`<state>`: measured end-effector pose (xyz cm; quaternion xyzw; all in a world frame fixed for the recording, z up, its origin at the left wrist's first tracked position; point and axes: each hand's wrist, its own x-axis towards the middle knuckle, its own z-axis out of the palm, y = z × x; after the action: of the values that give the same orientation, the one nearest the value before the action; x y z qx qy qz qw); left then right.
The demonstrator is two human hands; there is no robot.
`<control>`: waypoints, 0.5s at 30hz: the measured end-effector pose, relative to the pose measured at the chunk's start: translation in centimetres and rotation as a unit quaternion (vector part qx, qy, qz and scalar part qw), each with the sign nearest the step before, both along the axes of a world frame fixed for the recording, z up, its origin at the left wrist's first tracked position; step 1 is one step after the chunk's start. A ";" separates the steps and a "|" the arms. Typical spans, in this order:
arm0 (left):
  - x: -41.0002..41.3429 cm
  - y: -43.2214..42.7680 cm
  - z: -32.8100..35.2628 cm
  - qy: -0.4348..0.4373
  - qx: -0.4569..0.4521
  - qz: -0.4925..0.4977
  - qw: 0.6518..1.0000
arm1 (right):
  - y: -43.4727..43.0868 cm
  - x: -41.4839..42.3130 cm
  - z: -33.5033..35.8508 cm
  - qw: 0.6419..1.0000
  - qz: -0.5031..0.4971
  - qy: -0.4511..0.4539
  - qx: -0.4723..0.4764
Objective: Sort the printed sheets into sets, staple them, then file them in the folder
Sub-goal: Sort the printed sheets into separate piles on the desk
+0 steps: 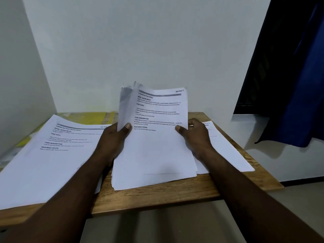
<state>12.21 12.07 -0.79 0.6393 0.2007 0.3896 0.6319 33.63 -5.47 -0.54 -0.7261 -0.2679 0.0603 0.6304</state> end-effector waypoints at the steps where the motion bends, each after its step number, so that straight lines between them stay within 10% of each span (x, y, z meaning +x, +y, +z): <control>1: 0.1 0.0 0.0 0.005 0.005 0.002 1.000 | -0.1 0.4 -0.1 1.000 -0.009 -0.010 -0.012; 8: 0.0 0.7 -0.1 -0.004 0.002 0.031 1.000 | -2.2 3.2 1.0 0.995 -0.094 -0.015 -0.005; 15: -0.4 1.5 -0.4 -0.025 -0.012 0.086 0.996 | -8.7 9.4 2.5 0.920 -0.154 -0.169 -0.318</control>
<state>11.83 13.57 -1.18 0.6015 0.2440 0.4563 0.6087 43.02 -14.16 2.01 -0.9200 -0.2220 -0.0789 0.3132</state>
